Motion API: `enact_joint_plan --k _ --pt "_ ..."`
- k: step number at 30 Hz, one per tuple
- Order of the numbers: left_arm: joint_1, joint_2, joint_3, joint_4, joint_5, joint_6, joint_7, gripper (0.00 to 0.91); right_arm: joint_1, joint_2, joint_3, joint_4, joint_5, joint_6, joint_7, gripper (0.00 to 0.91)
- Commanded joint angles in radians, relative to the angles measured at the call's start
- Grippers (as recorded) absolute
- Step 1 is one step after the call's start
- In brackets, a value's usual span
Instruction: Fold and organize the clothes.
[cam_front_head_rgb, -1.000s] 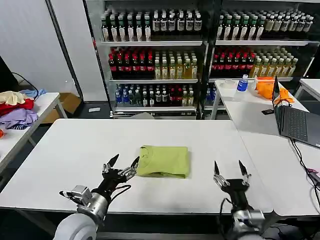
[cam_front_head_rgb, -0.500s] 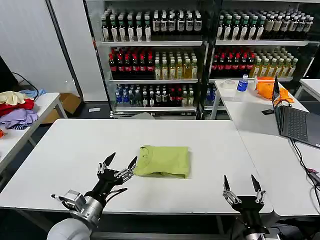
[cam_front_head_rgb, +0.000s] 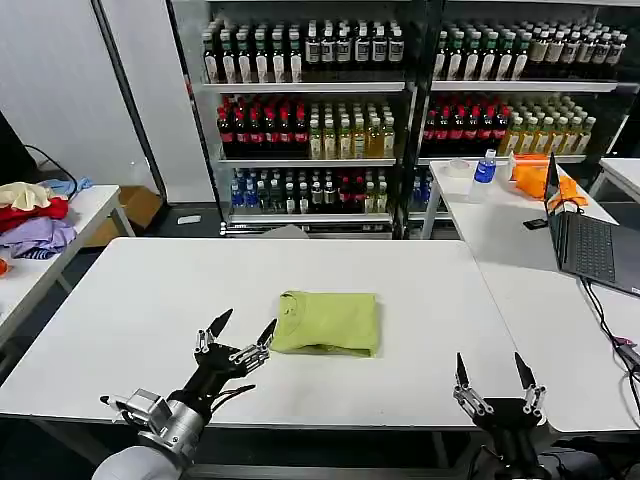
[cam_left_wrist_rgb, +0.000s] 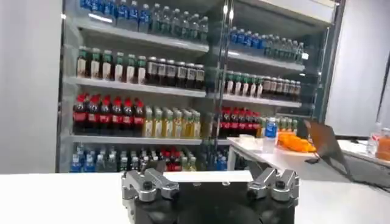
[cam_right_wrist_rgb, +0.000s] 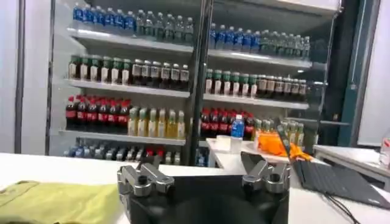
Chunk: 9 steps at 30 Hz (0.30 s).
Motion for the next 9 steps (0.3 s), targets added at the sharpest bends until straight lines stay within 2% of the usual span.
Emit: enact_joint_plan --k 1,9 --pt "0.005 0.000 0.001 0.004 0.020 -0.001 0.006 0.907 -0.014 -0.006 0.004 0.018 -0.009 0.001 0.002 0.907" --pt "-0.032 0.005 0.015 0.027 0.025 0.004 0.012 0.907 0.001 -0.017 0.009 0.010 0.013 -0.015 -0.009 0.907"
